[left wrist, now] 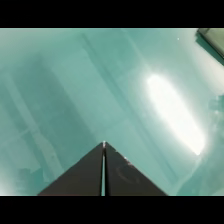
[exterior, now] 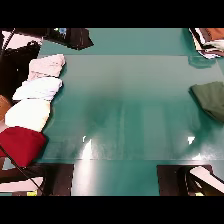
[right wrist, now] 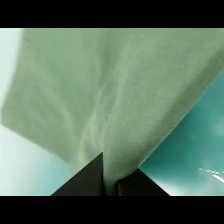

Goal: Fold the shirts.

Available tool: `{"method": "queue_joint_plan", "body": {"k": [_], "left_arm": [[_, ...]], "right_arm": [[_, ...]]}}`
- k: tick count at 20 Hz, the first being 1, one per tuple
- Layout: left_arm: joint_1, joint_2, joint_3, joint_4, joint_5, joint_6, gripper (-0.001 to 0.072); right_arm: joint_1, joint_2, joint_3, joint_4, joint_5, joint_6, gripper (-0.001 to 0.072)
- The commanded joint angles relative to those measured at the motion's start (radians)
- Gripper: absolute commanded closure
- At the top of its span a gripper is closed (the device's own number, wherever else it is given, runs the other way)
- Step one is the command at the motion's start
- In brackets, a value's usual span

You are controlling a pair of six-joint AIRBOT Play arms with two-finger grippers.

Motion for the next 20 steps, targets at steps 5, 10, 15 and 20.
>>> {"method": "queue_joint_plan", "body": {"k": [5,10,15,20], "left_arm": [[-0.002,0.0,0.0,0.002,0.001,0.019,0.0686],[-0.002,0.0,0.0,0.001,-0.006,0.019,0.0685],[-0.002,0.0,0.0,-0.001,-0.027,0.018,0.0685],[-0.002,0.0,0.0,-0.002,-0.014,0.018,0.0685]], "right_arm": [[-0.069,0.026,0.106,-0.389,0.135,0.071,0.0168],[0.011,0.027,0.265,-0.149,0.272,0.125,0.0172],[0.505,0.027,0.278,-0.069,0.285,0.125,0.0173],[0.926,0.027,0.278,-0.112,0.172,0.121,0.0483]]}}
